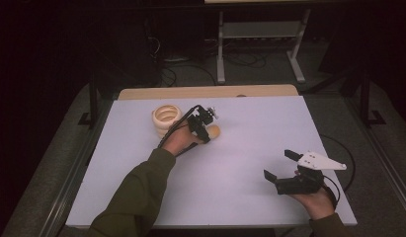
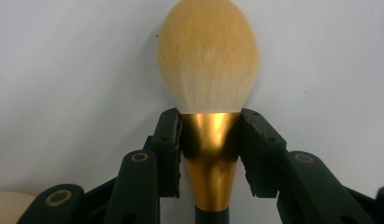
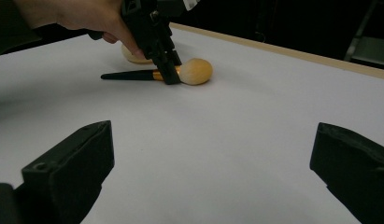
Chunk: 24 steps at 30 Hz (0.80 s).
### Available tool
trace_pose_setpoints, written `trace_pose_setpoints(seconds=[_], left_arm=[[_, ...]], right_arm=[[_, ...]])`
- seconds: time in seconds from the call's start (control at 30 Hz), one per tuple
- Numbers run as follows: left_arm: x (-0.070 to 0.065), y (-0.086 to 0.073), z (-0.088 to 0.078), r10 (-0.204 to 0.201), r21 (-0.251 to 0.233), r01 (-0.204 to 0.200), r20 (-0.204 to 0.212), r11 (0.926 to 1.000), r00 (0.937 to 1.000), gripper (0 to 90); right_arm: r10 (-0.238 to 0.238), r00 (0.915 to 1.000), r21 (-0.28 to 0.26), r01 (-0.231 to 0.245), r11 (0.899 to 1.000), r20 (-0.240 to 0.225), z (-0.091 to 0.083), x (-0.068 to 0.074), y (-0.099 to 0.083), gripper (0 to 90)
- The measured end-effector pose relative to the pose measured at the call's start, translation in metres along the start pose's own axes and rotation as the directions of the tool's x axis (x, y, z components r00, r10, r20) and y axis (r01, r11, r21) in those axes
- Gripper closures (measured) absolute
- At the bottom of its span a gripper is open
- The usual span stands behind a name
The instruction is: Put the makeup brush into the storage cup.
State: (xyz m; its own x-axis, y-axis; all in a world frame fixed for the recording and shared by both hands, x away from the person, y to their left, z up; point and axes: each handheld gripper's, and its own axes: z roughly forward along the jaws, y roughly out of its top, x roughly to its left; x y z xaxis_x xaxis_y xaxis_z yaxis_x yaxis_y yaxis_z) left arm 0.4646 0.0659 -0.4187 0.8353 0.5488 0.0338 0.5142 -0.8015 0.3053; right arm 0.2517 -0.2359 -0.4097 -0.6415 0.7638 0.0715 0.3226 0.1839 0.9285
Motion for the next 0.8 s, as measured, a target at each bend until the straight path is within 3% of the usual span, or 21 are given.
trace_pose_setpoints(seconds=[0.27, 0.6, 0.8], left_arm=[[0.001, 0.000, -0.001, -0.012, -0.005, 0.012, 0.004, 0.9999, 0.9999, 62.3], [0.004, -0.002, -0.012, -0.032, -0.043, 0.034, 0.045, 0.9985, 0.9985, 62.5], [0.005, -0.004, -0.024, -0.030, -0.118, 0.037, 0.067, 0.9923, 0.9973, 62.6]], right_arm=[[0.000, 1.0000, -0.001, 0.000, 1.000, 0.003, 0.000, 0.000, 0.000, 0.0], [0.001, 1.0000, -0.002, -0.001, 1.000, 0.004, 0.000, 0.000, 0.000, 0.0], [0.003, 1.0000, -0.002, -0.003, 1.000, 0.003, 0.000, 0.000, 0.000, 0.0]])
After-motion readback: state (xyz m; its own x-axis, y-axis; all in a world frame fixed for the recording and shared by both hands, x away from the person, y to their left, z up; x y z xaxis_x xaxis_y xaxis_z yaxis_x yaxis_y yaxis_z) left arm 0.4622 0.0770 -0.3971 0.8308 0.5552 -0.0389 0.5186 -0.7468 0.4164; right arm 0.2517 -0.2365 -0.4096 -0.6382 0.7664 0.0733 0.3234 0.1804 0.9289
